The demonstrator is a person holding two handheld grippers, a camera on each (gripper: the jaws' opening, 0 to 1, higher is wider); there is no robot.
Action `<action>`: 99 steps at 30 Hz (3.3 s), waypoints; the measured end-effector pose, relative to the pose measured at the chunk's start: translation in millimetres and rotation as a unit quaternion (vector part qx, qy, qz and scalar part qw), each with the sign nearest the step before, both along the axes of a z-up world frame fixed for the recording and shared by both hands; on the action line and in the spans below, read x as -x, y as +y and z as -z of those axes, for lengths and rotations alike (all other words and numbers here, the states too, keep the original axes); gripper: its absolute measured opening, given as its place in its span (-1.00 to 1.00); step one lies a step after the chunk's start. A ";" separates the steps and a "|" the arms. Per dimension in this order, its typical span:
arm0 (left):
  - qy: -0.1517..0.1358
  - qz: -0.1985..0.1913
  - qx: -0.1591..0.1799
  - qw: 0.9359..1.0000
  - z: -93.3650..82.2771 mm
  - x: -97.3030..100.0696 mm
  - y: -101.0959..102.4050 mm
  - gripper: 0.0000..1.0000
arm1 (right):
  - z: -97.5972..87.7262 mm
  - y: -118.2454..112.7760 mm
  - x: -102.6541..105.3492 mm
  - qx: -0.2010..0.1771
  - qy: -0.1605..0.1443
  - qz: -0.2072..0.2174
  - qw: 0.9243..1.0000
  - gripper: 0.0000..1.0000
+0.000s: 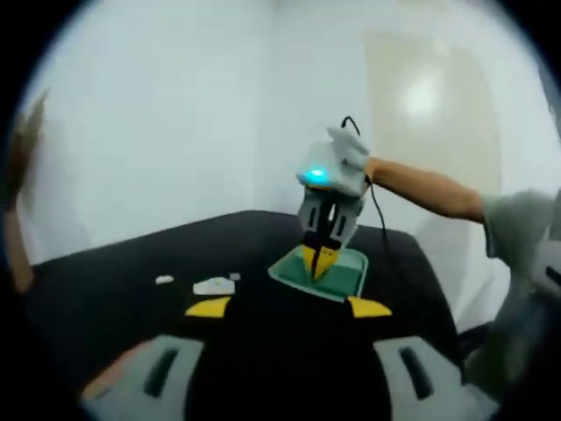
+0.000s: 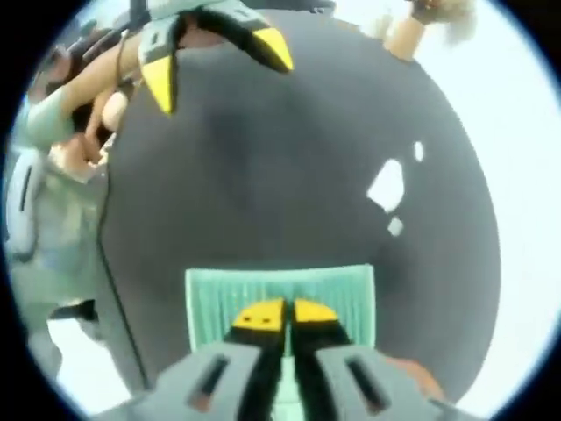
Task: Pick up the broom and sweep the trash on the tabletop into the dustpan.
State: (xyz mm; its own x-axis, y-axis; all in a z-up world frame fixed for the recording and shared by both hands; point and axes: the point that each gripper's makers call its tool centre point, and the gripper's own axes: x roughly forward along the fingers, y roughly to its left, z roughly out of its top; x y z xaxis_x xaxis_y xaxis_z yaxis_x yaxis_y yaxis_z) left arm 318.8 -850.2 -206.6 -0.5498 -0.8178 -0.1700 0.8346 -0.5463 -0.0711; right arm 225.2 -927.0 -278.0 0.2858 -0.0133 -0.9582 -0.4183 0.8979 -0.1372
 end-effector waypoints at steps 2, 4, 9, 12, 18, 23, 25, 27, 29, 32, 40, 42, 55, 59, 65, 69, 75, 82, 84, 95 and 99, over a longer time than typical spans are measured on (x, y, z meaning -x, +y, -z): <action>-0.002 -0.002 -0.001 1.000 1.4 -2.4 2.6 0.01 | -0.4 4.2 -3.3 -0.001 0.000 -0.005 1.000 -0.99; -0.002 -0.004 -0.001 1.000 2.3 -5.1 4.6 0.01 | 0.3 9.8 -6.7 0.001 0.003 -0.014 1.000 -0.99; 0.001 -0.012 -0.002 1.000 3.6 -14.4 11.7 0.00 | 2.0 25.8 -18.8 0.001 0.011 -0.034 0.999 -0.99; 0.003 -0.020 -0.013 1.000 8.7 -19.1 17.5 -0.06 | 1.0 36.4 -28.0 0.004 0.010 -0.046 0.999 -0.99; 0.009 -0.028 -0.033 0.999 15.0 -26.6 31.6 -0.10 | -4.5 52.9 -49.2 0.005 0.006 -0.072 0.997 -0.99; 0.035 -0.038 -0.040 0.998 14.3 -29.1 36.8 -0.13 | -2.6 55.3 -55.1 0.015 0.006 -0.080 0.997 -0.99; 0.068 -0.040 -0.052 0.996 13.4 -24.9 36.9 -0.13 | -2.3 56.0 -54.7 0.016 0.002 -0.081 0.997 -0.99; 0.105 -0.033 -0.067 0.992 11.6 -17.2 36.4 -0.13 | -3.2 57.2 -52.6 0.014 -0.004 -0.081 0.997 -0.99; 0.146 -0.034 -0.089 0.985 12.0 -12.8 28.9 -0.14 | -4.8 57.3 -51.2 0.014 -0.010 -0.082 0.996 -0.99; 0.186 -0.038 -0.097 0.977 13.0 -5.6 19.4 -0.15 | -8.6 54.5 -50.4 0.011 -0.019 -0.079 0.997 -0.99; 0.310 -0.096 -0.131 0.937 12.1 -21.1 -6.1 -0.41 | -20.9 51.9 -49.0 0.008 -0.050 -0.079 0.996 -0.99; 0.312 -0.090 -0.144 0.935 15.2 -16.9 -7.4 -0.41 | -23.5 53.1 -46.2 0.005 -0.059 -0.080 0.995 -0.99; 0.356 -0.094 -0.192 0.910 9.3 -7.9 -11.4 -0.47 | -39.7 46.9 -37.6 -0.014 -0.112 -0.085 0.990 -0.99; 0.366 -0.093 -0.231 0.897 19.2 9.1 -15.4 -0.52 | -41.1 49.2 -34.6 -0.020 -0.123 -0.088 0.988 -0.99; 0.377 -0.066 -0.275 0.882 34.1 39.1 -22.7 -0.53 | -44.8 50.6 -33.0 -0.021 -0.131 -0.090 0.987 -0.99; 0.395 -0.062 -0.282 0.872 32.6 37.5 -28.2 -0.56 | -47.9 50.3 -31.5 -0.020 -0.132 -0.092 0.987 -0.99; 0.412 -0.059 -0.280 0.865 31.9 45.8 -26.3 -0.62 | -50.4 48.3 -31.6 -0.021 -0.136 -0.090 0.986 -0.99; 0.413 -0.050 -0.288 0.863 33.4 48.6 -31.5 -0.72 | -49.4 46.4 -32.0 -0.019 -0.133 -0.091 0.987 -0.99; 0.417 -0.047 -0.289 0.860 33.6 50.7 -32.1 -0.75 | -49.5 46.3 -32.1 -0.021 -0.134 -0.091 0.987 -0.99; 0.421 -0.050 -0.274 0.863 36.8 54.6 -36.4 -0.95 | -43.7 46.8 -27.3 -0.019 -0.134 -0.089 0.987 -0.99; 0.420 -0.057 -0.266 0.866 38.7 55.3 -35.8 -0.97 | -45.0 49.0 -26.3 -0.017 -0.136 -0.092 0.986 -0.99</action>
